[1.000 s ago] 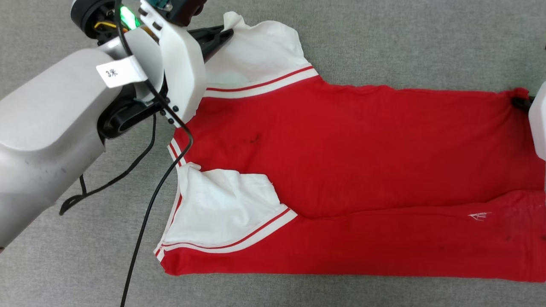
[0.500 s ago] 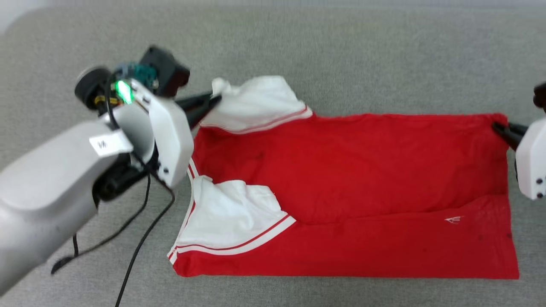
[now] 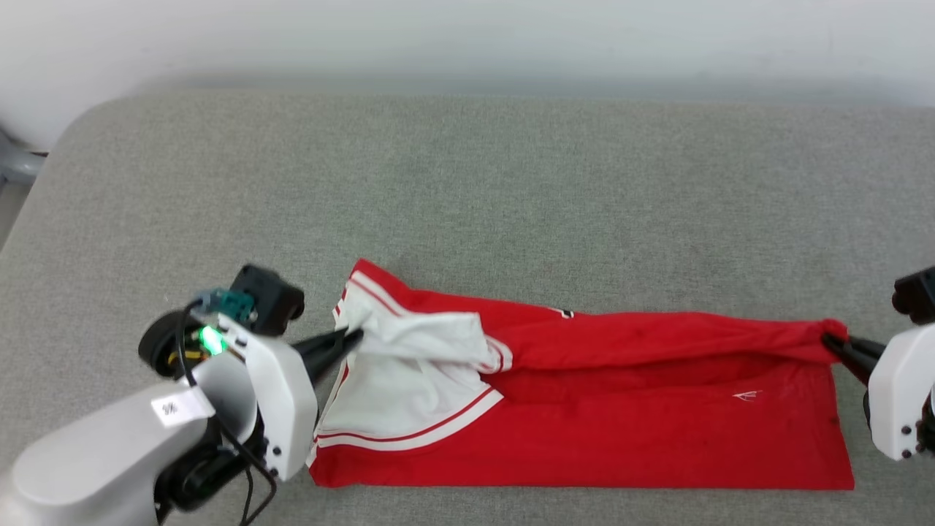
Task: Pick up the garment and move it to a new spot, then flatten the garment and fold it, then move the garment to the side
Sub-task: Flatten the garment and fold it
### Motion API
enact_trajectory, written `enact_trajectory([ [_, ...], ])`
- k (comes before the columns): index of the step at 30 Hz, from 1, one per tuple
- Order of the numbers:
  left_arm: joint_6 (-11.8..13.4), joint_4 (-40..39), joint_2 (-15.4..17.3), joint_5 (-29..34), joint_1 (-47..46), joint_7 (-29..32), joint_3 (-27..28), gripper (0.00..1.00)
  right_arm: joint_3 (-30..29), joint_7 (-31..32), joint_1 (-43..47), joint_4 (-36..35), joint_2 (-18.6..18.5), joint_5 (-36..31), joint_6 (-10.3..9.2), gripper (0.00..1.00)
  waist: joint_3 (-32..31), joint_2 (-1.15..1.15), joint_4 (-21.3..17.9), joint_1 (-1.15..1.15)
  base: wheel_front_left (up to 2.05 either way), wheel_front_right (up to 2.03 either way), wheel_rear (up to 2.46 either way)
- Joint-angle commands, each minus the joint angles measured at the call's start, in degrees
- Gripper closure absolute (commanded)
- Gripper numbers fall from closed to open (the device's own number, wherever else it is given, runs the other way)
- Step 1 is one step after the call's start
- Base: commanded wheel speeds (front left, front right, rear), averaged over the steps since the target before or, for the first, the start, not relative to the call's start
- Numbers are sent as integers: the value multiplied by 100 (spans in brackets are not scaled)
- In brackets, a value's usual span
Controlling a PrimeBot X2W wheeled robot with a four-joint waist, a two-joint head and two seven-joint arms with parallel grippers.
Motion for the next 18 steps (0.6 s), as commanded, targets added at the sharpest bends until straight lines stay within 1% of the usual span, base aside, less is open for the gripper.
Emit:
enact_trajectory([
  [1,39,-29,21,-29,94,-44,0,100,-41,-30,112,-29,8,17,-5,100,-84,0,-16,1,0,0,0],
  [6,183,-85,153,-139,576,-130,-52,100,-230,-94,593,-151,39,68,-5,100,-201,0,-42,1,0,0,0],
  [10,243,-91,158,-171,852,-162,-80,100,-408,-112,1005,-283,80,98,-5,100,-243,0,-37,1,0,0,0],
  [18,190,221,33,-319,1214,-268,-101,100,-732,-10,1652,-476,267,54,-5,100,-210,0,-56,1,0,0,0],
])
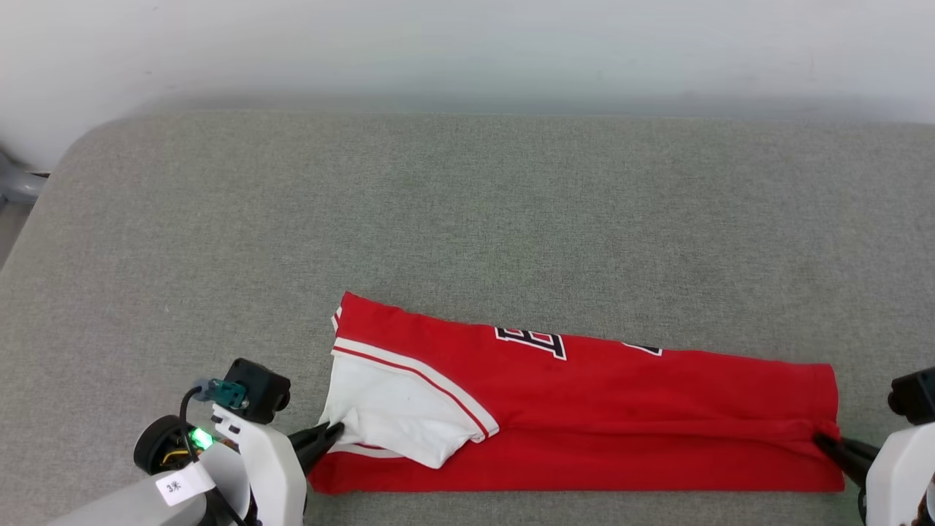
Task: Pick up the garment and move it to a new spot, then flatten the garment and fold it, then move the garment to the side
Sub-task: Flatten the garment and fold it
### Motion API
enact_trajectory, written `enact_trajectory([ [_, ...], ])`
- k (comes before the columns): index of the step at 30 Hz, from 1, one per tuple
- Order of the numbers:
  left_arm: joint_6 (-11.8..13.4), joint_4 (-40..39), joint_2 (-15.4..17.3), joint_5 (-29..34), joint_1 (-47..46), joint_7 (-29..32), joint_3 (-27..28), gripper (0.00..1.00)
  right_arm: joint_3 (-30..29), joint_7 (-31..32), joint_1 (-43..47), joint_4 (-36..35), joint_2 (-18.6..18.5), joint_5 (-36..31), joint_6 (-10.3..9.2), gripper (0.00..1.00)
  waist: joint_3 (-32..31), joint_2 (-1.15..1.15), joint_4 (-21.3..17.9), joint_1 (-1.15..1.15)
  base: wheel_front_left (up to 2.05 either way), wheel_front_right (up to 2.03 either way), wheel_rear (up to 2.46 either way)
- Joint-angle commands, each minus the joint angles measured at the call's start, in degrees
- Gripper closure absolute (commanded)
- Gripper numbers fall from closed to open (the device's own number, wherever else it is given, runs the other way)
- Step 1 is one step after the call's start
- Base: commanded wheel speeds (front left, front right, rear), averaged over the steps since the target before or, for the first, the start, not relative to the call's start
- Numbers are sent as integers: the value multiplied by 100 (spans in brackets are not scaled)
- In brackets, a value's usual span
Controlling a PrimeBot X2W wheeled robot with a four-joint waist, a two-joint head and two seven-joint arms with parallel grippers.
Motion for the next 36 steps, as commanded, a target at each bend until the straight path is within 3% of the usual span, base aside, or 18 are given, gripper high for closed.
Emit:
enact_trajectory([
  [1,-10,53,-23,-17,84,-21,-11,100,-38,25,101,-6,53,-26,-5,100,9,0,-4,1,0,0,0],
  [9,-117,492,-286,-69,248,-134,-7,100,-111,91,396,55,269,-180,-5,100,-24,0,-39,1,0,0,0],
  [10,-58,545,-302,8,240,-209,4,12,-147,60,385,61,295,-196,-5,24,-52,0,-42,1,0,0,0],
  [11,120,604,-269,155,271,-445,41,0,-224,-20,378,-19,294,-275,-5,0,-173,0,-67,1,0,0,0],
  [20,1178,120,-325,422,641,-1584,693,0,-879,30,499,-560,72,-106,-5,0,-510,0,-10,1,0,0,0],
  [21,1178,120,-325,422,641,-1584,693,0,-879,30,499,-560,72,-106,-5,0,-510,0,-10,1,0,0,0],
  [22,1446,147,-322,642,770,-1647,947,0,-993,142,445,-595,2,-78,-5,0,-526,0,14,1,0,0,0],
  [25,1779,26,-524,1161,979,-1674,1567,0,-1120,420,376,-567,-41,82,-5,0,-532,0,64,1,0,0,0],
  [29,1950,-84,-702,1709,1420,-1665,2178,0,-1116,818,328,-475,-113,249,-5,0,-499,0,127,1,0,0,0],
  [30,2038,-167,-965,2207,1791,-1667,2721,0,-1037,1176,241,-322,-125,340,-5,0,-434,0,198,1,0,0,0],
  [31,2052,-176,-1049,2380,1908,-1667,2907,0,-1016,1259,202,-260,-112,351,-5,0,-405,0,226,1,0,0,0],
  [36,2119,-295,-1445,3090,2295,-1668,3514,0,-926,1464,54,73,29,406,-5,0,-281,0,363,1,0,0,0],
])
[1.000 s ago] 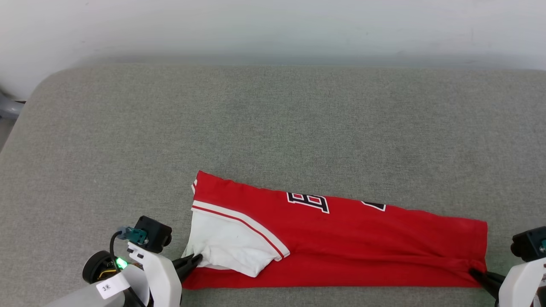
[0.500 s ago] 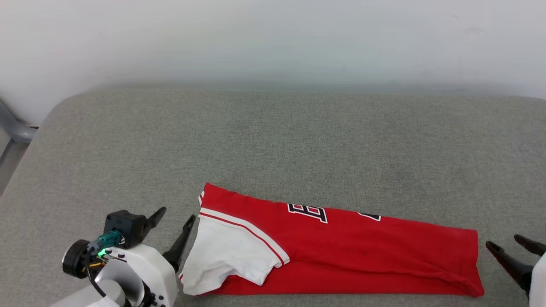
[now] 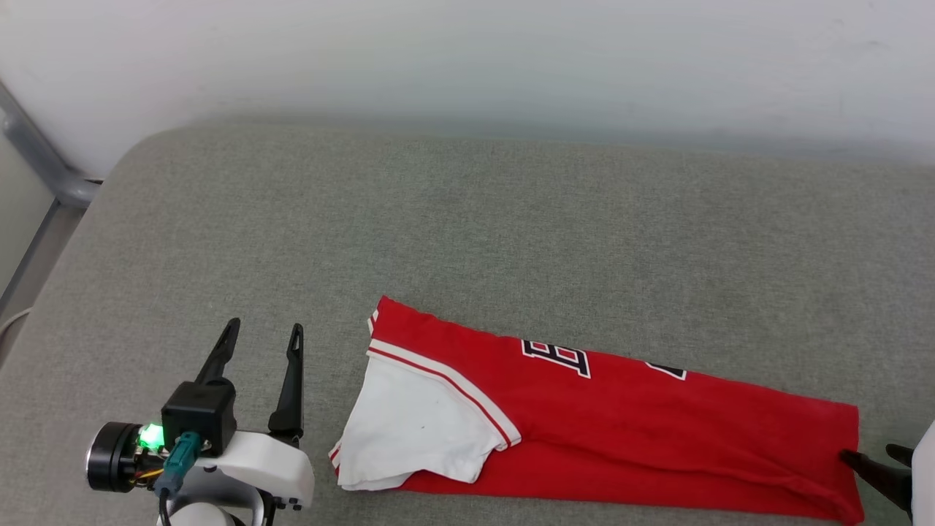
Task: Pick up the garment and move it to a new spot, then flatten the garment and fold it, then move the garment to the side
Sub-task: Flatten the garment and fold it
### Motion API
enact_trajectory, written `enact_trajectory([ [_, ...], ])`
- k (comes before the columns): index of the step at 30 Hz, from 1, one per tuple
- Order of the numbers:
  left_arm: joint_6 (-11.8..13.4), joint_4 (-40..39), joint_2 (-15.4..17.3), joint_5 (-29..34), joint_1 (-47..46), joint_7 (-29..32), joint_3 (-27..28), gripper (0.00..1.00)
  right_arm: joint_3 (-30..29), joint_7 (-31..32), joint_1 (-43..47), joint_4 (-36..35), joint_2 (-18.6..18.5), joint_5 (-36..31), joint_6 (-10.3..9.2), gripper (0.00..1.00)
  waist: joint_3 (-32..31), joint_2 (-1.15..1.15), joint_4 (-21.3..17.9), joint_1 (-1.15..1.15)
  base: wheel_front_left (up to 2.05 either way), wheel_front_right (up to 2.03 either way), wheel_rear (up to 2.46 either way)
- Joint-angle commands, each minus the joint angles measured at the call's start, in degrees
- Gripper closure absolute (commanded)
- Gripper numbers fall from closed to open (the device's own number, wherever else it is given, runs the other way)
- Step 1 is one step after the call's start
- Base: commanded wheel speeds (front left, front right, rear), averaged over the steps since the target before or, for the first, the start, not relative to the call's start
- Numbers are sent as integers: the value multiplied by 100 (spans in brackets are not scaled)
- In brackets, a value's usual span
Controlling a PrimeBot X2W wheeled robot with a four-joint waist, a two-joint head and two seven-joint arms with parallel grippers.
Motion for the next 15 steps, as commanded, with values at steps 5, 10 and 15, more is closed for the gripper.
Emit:
enact_trajectory([
  [5,14,-208,-559,928,466,-13,720,0,122,51,-230,416,197,106,-5,0,216,0,220,0,0,0,0],
  [10,-100,-318,-1094,1628,858,-12,1327,0,274,-47,-327,719,361,280,-4,0,331,0,297,0,0,0,0],
  [15,-325,-425,-1571,2208,1151,-13,1838,0,667,-118,-357,761,599,544,1,0,402,0,327,0,0,0,0],
])
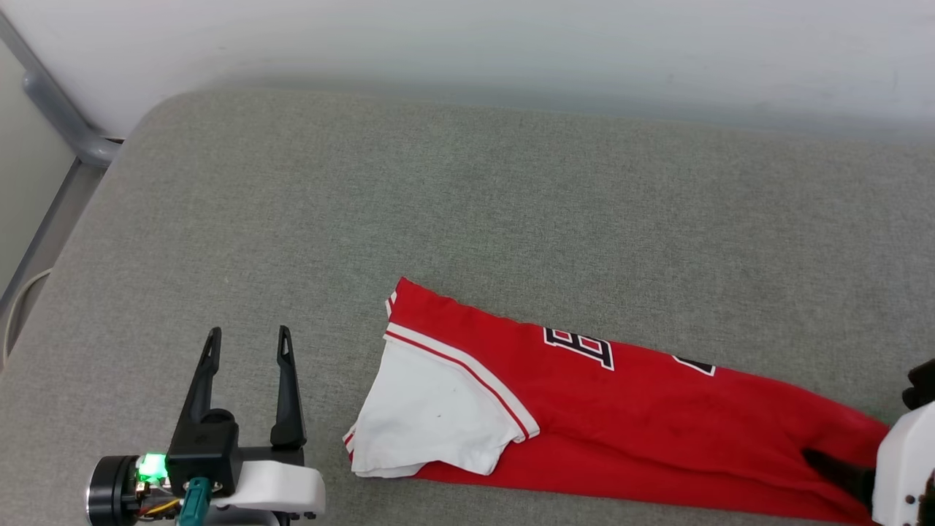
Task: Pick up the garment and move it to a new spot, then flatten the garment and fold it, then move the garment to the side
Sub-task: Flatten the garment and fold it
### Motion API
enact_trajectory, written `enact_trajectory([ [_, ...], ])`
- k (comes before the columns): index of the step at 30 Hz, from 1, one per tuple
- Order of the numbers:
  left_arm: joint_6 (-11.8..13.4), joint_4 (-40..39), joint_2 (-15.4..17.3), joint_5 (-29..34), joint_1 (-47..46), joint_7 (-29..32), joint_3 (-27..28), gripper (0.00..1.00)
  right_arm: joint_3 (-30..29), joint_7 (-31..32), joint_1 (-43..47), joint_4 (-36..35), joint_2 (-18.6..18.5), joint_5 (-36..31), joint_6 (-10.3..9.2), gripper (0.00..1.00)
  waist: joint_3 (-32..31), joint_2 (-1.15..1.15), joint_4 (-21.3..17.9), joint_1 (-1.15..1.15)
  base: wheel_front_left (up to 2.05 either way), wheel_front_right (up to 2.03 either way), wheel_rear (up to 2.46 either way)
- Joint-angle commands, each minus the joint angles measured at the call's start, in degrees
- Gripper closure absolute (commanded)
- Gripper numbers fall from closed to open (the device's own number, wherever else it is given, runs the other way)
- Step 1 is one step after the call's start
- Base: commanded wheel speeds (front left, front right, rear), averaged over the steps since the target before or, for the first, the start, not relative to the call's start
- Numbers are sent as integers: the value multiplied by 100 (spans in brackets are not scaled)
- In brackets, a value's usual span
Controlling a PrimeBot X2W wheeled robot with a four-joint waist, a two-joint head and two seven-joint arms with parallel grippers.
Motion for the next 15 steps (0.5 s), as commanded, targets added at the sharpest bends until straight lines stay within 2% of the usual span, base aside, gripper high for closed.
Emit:
enact_trajectory([
  [1,-106,-31,-132,128,123,-11,130,0,236,-2,8,11,260,140,13,0,13,0,5,0,0,0,0],
  [5,-364,-81,-439,480,295,-12,426,0,533,-159,-60,14,355,250,14,0,4,0,16,0,0,0,0],
  [8,-527,-59,-616,705,384,-12,575,0,719,-324,-105,102,259,139,14,0,-24,0,27,0,0,0,0],
  [9,-578,-50,-659,766,407,-12,613,0,753,-403,-123,145,226,120,14,46,-33,0,28,0,0,0,0],
  [10,-624,-34,-699,823,423,-12,659,0,757,-492,-147,196,192,107,13,86,-48,0,29,0,0,0,0],
  [11,-667,-31,-741,870,442,-12,703,0,784,-552,-162,239,157,114,13,100,-68,0,27,0,0,0,0],
  [15,-799,-13,-857,1051,522,-12,860,0,833,-795,-223,423,-14,124,3,100,-176,0,-12,0,0,0,0],
])
